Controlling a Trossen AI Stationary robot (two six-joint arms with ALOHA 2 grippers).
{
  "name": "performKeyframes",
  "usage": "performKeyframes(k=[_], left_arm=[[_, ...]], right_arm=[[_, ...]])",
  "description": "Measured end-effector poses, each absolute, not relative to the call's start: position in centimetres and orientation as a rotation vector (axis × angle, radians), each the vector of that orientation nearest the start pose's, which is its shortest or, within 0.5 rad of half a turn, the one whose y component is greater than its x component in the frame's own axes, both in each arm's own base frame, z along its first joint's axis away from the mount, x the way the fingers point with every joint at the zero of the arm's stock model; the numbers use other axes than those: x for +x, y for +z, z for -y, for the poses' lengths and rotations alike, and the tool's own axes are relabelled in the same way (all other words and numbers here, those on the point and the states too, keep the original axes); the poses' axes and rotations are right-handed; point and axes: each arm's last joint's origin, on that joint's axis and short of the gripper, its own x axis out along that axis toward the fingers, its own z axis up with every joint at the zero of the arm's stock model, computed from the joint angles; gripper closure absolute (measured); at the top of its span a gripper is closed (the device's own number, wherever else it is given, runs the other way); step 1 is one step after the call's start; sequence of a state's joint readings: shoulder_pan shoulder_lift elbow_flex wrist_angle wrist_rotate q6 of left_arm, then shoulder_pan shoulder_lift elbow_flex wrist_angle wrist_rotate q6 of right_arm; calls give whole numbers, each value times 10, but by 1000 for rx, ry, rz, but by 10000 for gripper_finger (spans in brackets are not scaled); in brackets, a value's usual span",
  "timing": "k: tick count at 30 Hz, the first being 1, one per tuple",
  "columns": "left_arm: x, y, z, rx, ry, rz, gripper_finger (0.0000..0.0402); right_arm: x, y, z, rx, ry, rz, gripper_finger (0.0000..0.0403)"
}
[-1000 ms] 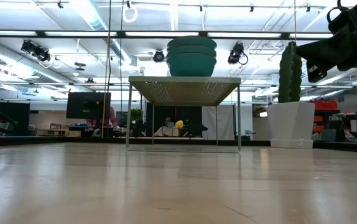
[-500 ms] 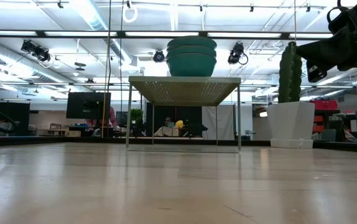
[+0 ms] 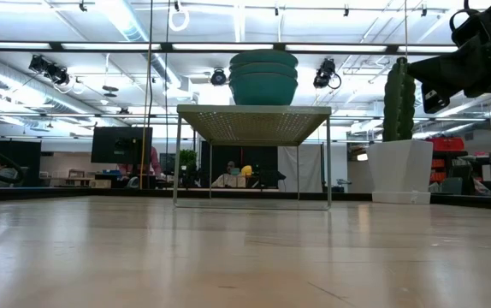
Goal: Pick & Place Mini bowls
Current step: Stack the yellow bowl on top of the other yellow bowls on the shelf
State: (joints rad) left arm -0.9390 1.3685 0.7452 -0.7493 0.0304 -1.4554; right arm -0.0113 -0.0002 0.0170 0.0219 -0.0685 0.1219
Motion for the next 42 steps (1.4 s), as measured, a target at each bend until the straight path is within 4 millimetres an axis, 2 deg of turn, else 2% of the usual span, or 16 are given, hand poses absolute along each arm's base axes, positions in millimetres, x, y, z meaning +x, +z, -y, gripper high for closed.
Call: performKeyframes(k=[23, 28, 35, 42], left_arm=[[128, 173, 177, -559, 268, -1489, 317], [128, 173, 177, -558, 268, -1489, 338], [128, 173, 177, -558, 263, -1488, 391], [129, 174, 177, -561, 260, -1486, 395]], right_arm=[[97, 171, -1, 120, 59, 36, 376], [97, 171, -1, 120, 59, 36, 376], [97, 171, -1, 120, 59, 36, 376], [97, 171, -1, 120, 59, 36, 376]])
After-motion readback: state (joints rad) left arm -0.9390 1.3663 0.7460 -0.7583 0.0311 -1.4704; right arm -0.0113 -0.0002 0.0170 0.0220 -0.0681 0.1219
